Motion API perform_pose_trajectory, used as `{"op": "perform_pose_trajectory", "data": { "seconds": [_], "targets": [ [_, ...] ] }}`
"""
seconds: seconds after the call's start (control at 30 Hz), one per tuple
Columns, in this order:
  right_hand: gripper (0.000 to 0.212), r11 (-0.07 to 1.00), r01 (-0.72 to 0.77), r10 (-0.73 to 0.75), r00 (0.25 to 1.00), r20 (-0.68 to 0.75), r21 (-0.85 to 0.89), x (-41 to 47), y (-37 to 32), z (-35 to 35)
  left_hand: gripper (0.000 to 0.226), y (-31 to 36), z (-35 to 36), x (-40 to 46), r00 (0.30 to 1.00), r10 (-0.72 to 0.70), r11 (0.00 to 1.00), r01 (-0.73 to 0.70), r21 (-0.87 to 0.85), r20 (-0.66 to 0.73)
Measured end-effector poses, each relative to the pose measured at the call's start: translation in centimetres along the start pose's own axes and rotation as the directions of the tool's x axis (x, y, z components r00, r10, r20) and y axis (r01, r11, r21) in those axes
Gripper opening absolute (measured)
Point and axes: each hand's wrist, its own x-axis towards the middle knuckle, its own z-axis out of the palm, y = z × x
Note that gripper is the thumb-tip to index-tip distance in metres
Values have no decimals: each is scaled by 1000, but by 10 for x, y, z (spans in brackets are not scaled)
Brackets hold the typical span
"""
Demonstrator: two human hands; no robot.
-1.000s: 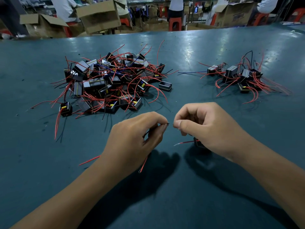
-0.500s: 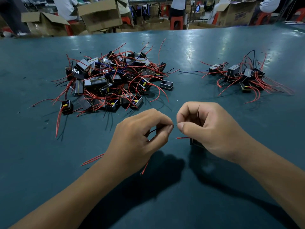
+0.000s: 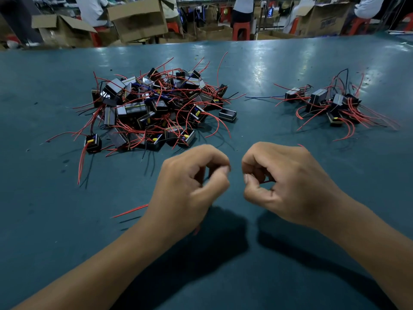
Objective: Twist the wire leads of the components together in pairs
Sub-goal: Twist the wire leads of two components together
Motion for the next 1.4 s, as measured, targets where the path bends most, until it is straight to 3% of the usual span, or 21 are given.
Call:
{"op": "perform_pose_trajectory", "data": {
  "seconds": [0.07,0.13,0.2,0.27,0.33,0.4,0.63,0.93,1.07,1.17,1.23,1.4],
  "targets": [
    [5,992,-90,92,996,-15,86,0,2,-2,7,-2,-4,2,999,23,1000,-22,20,-30],
    [6,913,-237,247,969,15,333,3,1,-4,8,0,-5,2,997,79,992,-76,99,-19],
    [12,708,-406,382,908,170,578,7,-1,-5,8,1,-3,1,992,128,978,-125,165,-7],
    [19,455,-558,461,814,353,694,9,-1,-5,8,-1,0,0,987,161,966,-157,204,-5],
    [19,301,-652,483,734,478,696,10,-2,-4,9,-2,1,-1,983,183,957,-175,230,-13],
    [18,218,-698,466,689,556,682,10,-5,-4,11,-2,1,-2,979,200,948,-188,258,-23],
    [25,-29,-727,389,624,678,686,9,-11,-3,12,-4,3,-2,971,238,933,-219,285,-33],
    [33,-11,-718,402,634,661,695,8,-10,-4,10,-2,3,-2,979,200,958,-189,214,-30],
    [9,-68,-741,365,605,708,668,9,-10,-7,10,-2,3,-2,956,287,932,-264,248,-63],
    [11,-70,-741,364,605,708,668,8,-10,-7,10,-3,3,-1,941,335,913,-311,264,-52],
    [22,-37,-720,396,626,672,692,7,-9,-6,10,-2,3,-1,947,318,920,-295,258,-50],
    [5,200,-600,483,748,455,775,6,-14,-1,8,-1,2,-2,966,257,951,-249,184,-22]
  ]
}}
